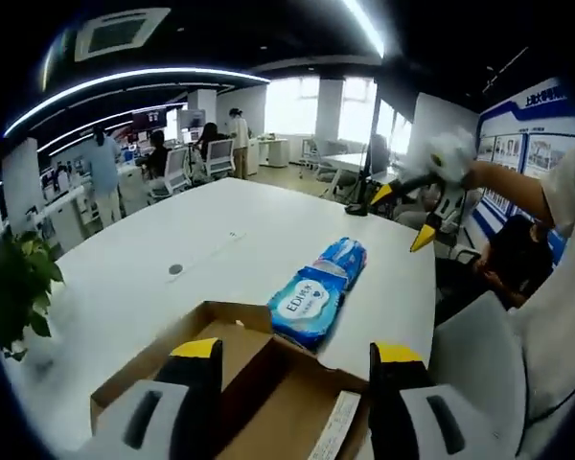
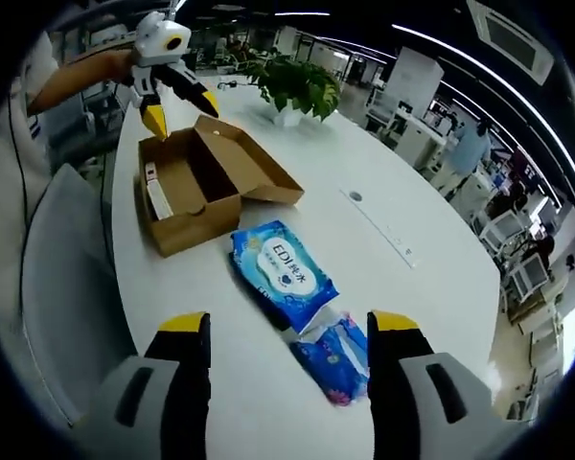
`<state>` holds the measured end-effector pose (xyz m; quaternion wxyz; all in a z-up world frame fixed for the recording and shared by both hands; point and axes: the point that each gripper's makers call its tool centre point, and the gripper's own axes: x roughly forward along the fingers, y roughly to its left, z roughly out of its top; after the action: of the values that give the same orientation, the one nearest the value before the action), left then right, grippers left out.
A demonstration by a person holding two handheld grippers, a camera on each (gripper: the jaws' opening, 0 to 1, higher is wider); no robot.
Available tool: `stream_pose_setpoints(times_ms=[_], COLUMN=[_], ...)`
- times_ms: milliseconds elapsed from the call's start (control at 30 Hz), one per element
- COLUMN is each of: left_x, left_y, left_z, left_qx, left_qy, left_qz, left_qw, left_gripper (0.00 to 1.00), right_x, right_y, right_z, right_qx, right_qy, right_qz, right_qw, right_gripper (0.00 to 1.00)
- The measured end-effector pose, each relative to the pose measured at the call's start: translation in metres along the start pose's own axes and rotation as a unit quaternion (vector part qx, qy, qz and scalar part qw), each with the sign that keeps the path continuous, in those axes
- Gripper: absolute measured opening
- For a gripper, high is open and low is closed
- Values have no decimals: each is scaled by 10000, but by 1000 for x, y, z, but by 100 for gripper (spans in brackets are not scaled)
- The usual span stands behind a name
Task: Operate the shoe box by opening the lid, removing the specified soft item, and placing it in the target area until the item is outside and the box remains undamaged.
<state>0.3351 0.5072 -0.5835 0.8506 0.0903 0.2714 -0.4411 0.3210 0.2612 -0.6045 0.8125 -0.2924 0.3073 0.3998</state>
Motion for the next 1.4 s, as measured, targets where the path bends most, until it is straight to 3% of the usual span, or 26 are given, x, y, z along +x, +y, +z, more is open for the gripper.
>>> stream_pose_setpoints(times_ms=[167,700,967,1400], left_x=[-20,-65,-93,-123], left_y=[13,29,40,54], left_z=[-16,-78,-101,-144], left_qx=[-183,-647,-965,-1352], left_qy=[-22,150,76,299], left_qz=[345,946,1344,1923], left_qw=[9992,9933,9862,9715], left_gripper=[64,71,76,78], right_x=[7,36,55,85], right_y=[14,57,83,109], right_z=[9,38,59,79], right_qx=[-104,-372,-618,-1077], right_qy=[-18,-188,-302,-266], right_qz=[170,775,1229,1686], right_qw=[9998,9961,9900,9794], right_gripper=[62,60,61,59])
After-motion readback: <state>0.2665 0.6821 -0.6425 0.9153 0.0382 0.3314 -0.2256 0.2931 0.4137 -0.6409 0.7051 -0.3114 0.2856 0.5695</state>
